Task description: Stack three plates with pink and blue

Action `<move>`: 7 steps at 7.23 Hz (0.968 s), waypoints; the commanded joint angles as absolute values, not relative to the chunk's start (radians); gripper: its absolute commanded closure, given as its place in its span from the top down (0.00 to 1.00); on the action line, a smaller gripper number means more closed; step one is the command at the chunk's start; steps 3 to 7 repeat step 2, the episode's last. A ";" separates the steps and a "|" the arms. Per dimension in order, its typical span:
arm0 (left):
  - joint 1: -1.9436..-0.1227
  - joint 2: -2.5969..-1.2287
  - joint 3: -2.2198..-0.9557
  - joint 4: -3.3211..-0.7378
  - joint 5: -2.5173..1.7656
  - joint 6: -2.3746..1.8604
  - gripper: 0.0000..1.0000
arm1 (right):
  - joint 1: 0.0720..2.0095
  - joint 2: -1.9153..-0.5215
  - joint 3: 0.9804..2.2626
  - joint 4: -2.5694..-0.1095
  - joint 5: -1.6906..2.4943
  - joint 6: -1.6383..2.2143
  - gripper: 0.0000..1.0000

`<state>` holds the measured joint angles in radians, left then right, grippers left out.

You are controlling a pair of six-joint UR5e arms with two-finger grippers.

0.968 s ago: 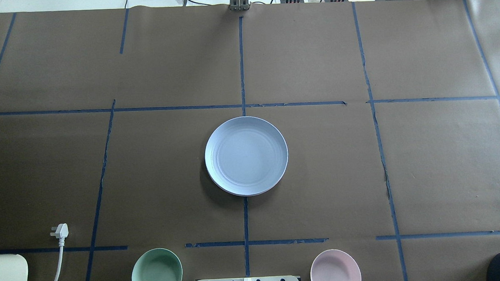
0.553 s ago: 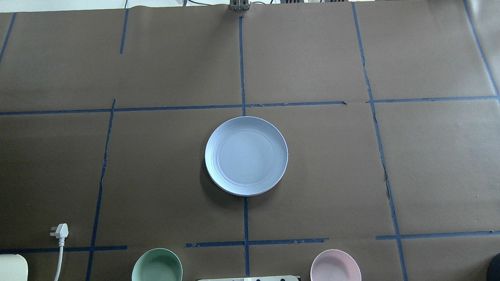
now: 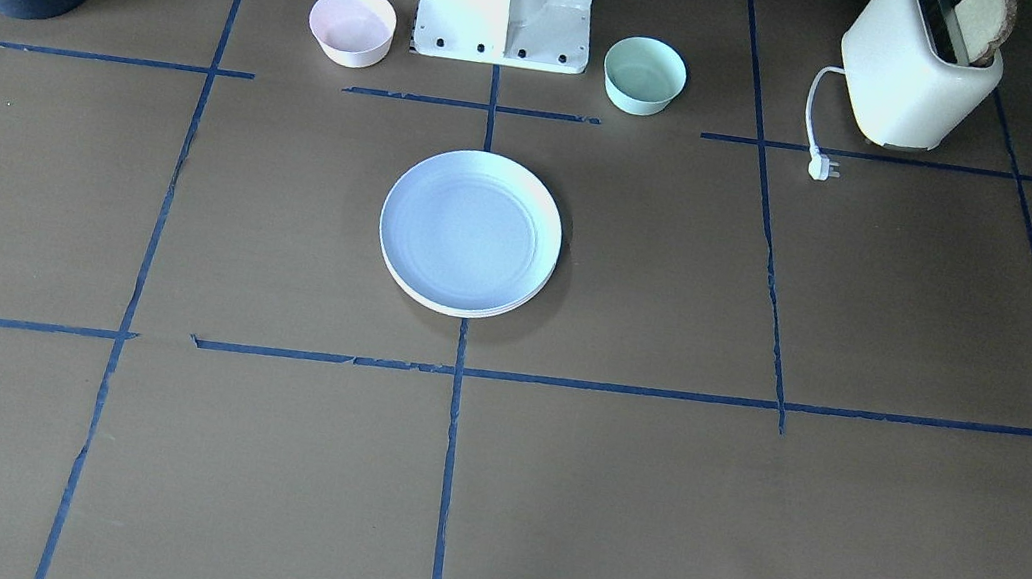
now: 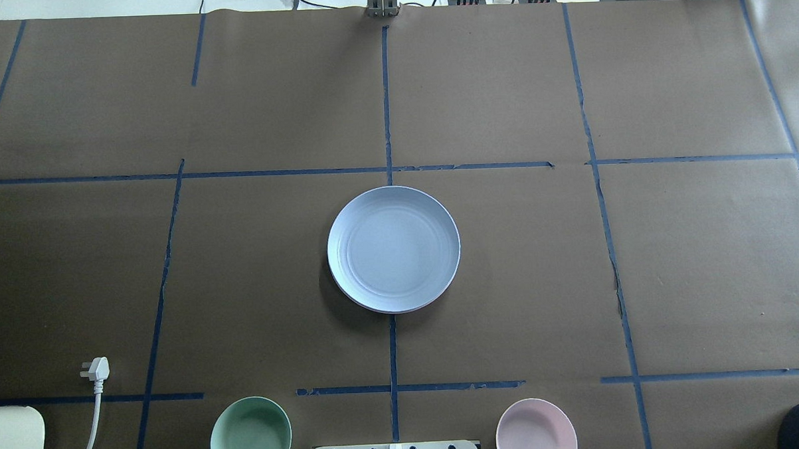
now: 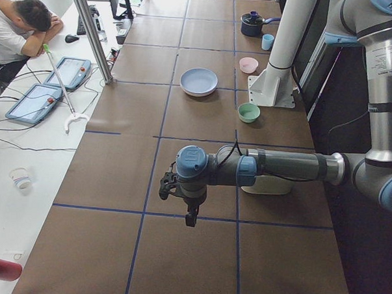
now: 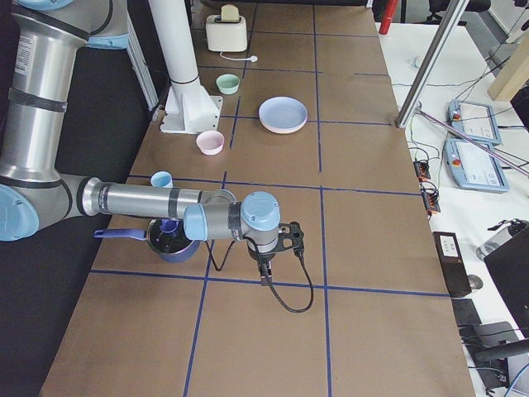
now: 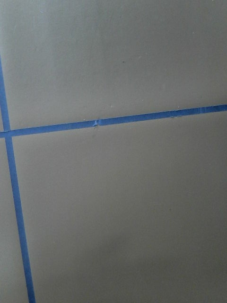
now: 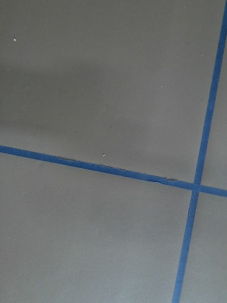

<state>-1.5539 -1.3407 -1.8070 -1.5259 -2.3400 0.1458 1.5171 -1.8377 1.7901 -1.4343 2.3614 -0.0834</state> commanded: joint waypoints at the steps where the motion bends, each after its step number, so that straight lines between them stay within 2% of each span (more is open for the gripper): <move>1: -1.554 -1.339 -1.807 -1.525 -2.341 0.146 1.00 | 1.516 -1.838 1.790 -1.434 2.361 -0.083 1.00; 7: -1.554 -1.339 -1.806 -1.525 -2.341 0.146 1.00 | 1.516 -1.838 1.790 -1.436 2.361 -0.083 1.00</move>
